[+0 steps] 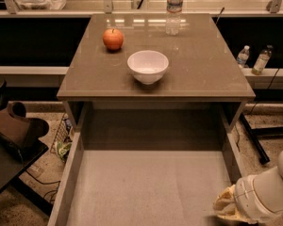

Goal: Open top drawer

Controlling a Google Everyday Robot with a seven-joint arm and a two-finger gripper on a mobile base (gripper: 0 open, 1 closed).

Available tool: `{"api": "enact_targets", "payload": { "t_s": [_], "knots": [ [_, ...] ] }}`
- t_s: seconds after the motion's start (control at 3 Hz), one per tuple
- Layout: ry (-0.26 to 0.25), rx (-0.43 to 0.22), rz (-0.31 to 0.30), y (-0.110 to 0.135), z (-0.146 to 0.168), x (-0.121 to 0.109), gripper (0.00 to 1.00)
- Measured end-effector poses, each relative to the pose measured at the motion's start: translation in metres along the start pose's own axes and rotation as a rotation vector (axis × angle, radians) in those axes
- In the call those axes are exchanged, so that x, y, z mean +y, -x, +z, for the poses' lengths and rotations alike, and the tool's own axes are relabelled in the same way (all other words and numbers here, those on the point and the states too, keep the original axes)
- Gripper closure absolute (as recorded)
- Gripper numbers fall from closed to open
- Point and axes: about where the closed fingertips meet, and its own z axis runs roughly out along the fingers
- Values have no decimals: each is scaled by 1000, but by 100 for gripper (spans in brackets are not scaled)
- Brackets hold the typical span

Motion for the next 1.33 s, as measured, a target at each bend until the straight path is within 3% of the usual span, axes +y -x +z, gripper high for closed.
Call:
{"api": "enact_targets", "payload": {
  "t_s": [1.0,1.33],
  "knots": [
    [-4,5,-4,2,-2,1,15],
    [-5,7,-6,2,-3,1,0]
  ]
}}
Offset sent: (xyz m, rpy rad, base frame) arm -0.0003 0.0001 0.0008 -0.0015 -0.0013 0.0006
